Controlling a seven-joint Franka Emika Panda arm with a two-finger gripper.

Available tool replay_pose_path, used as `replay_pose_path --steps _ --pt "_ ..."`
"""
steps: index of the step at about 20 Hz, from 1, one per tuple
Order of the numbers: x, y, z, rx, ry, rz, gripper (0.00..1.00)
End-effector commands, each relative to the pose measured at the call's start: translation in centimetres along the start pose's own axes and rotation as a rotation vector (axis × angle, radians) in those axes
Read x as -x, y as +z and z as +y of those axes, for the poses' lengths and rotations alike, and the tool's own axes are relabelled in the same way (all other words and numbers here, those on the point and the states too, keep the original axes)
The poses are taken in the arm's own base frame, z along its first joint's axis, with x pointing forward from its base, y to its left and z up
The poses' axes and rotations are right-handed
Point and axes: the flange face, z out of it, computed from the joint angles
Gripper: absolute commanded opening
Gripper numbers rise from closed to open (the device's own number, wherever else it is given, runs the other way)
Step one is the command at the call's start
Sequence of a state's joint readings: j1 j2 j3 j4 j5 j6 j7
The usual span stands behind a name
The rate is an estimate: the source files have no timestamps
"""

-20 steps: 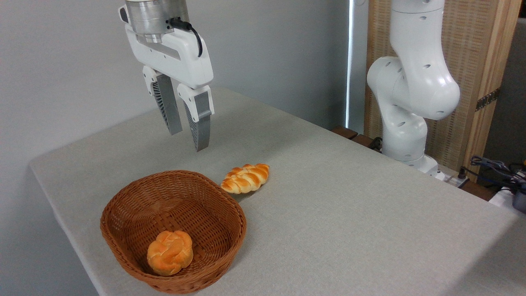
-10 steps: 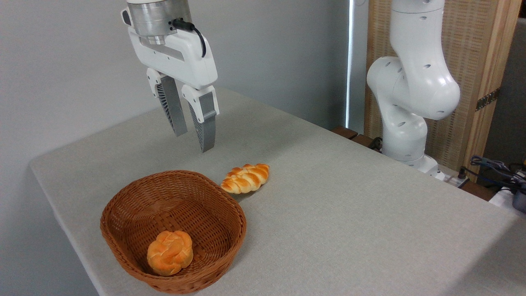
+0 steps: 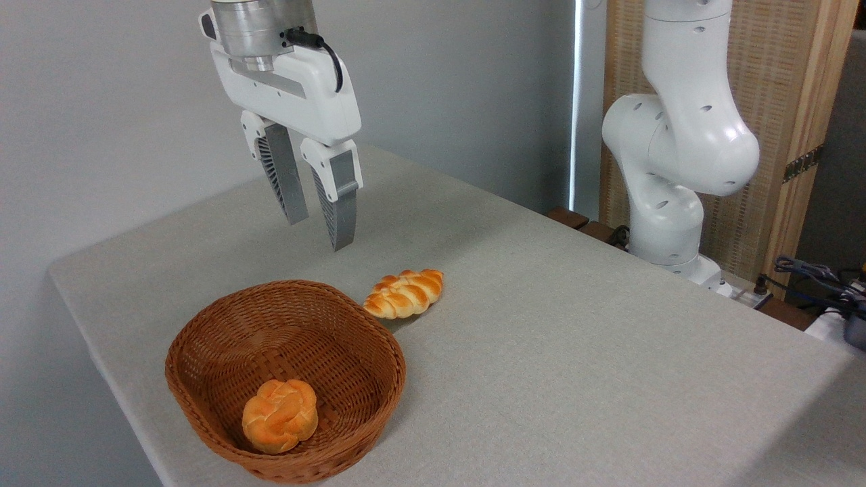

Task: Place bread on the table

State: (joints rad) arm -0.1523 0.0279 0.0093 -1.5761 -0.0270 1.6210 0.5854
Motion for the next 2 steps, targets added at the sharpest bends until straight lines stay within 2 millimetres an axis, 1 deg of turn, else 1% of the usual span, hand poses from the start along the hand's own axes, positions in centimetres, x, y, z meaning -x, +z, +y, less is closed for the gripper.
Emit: replay_pose_path --steps 1,2 --pt "0.20 -0.63 0.07 0.001 0.008 -0.008 1.00" --pt "0.21 -0.63 0.06 0.000 0.007 -0.009 1.00"
